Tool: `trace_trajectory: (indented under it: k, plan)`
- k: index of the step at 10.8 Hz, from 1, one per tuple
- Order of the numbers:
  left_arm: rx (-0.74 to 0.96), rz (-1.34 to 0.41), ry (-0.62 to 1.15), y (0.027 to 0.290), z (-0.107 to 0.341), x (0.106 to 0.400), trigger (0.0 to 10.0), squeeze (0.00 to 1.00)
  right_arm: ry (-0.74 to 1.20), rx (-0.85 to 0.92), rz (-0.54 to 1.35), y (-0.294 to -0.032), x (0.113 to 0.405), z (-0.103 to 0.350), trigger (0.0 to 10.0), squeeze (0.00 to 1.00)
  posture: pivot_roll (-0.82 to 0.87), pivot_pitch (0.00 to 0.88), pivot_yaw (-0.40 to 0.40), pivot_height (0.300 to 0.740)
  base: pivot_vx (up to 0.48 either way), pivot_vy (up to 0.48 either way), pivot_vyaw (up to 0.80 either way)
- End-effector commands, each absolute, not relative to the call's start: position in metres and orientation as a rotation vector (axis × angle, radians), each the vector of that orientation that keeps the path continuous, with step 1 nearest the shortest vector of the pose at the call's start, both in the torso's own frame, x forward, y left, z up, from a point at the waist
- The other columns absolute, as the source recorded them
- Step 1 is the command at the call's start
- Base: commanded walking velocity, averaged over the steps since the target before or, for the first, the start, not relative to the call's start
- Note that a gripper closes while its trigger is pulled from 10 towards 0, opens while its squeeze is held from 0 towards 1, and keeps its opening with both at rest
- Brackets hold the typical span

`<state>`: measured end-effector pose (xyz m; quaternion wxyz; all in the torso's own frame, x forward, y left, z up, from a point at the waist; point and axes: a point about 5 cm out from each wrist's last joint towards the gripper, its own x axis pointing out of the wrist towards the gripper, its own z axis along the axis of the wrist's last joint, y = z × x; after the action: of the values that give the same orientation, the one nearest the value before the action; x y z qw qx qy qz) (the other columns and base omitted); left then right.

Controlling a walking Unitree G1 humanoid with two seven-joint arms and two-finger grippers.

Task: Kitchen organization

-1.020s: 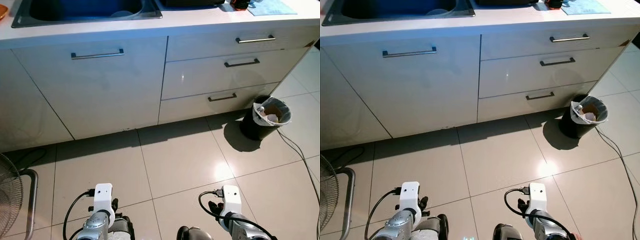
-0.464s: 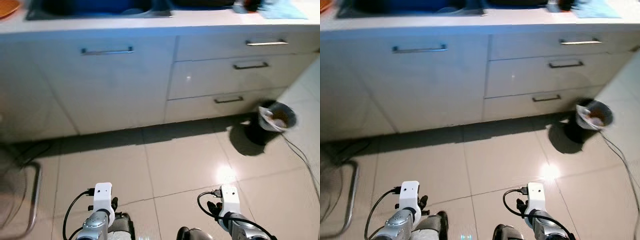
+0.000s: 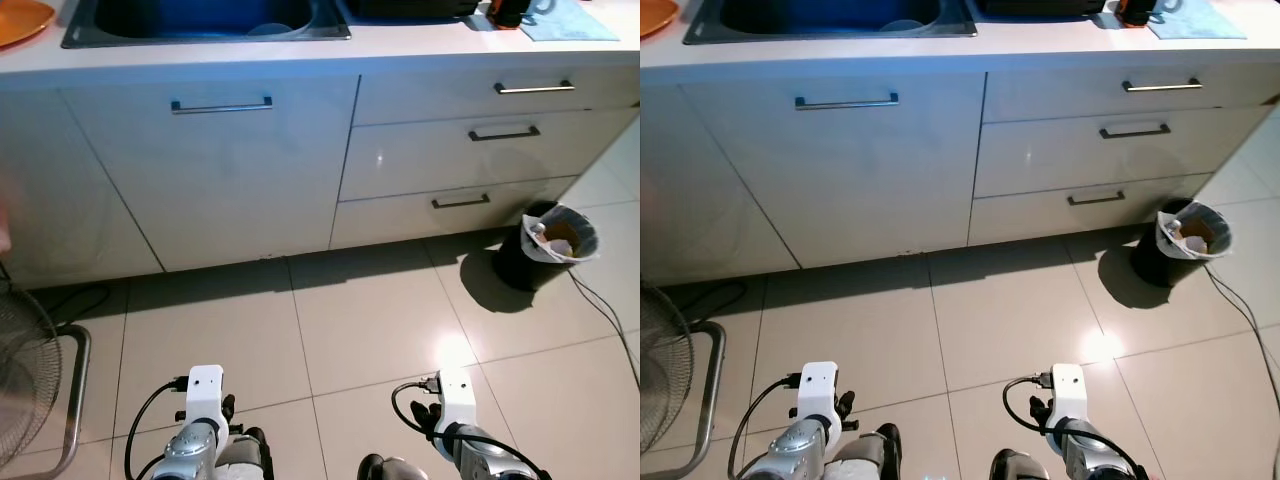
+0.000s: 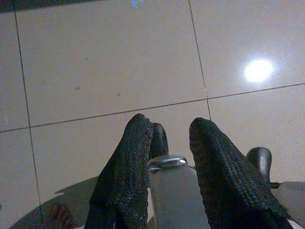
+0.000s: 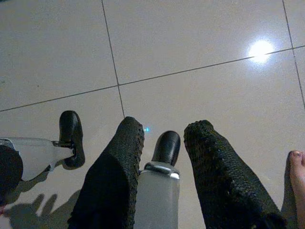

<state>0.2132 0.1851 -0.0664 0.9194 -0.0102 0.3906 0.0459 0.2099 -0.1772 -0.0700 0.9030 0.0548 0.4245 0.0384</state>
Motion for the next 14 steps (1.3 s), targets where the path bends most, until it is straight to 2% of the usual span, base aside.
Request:
trace_trajectory:
  k: [1,5,7,14]
  plan:
    - [-0.022,0.104,0.824,0.1854,-0.0697,0.2082,10.0,0.0,0.895,0.101,0.075,-0.1809,0.205,-0.0725,10.0,0.0,0.05,0.18,-0.049,0.723,0.281,0.0,0.0]
    - [-0.017,0.106,0.827,0.1859,-0.0697,0.2083,10.0,0.0,0.899,0.103,0.075,-0.1799,0.2044,-0.073,10.0,0.0,0.05,0.18,-0.05,0.723,0.294,0.0,0.0]
    - [-0.016,0.108,0.826,0.1861,-0.0695,0.2085,10.0,0.0,0.893,0.091,0.087,-0.1796,0.2052,-0.0724,10.0,0.0,0.05,0.181,-0.051,0.723,0.311,0.0,0.53]
    - [-0.016,0.108,0.814,0.1847,-0.0677,0.2116,10.0,0.0,0.899,0.1,0.083,-0.1789,0.2041,-0.0732,10.0,0.0,0.05,0.178,-0.049,0.723,0.309,0.0,0.0]
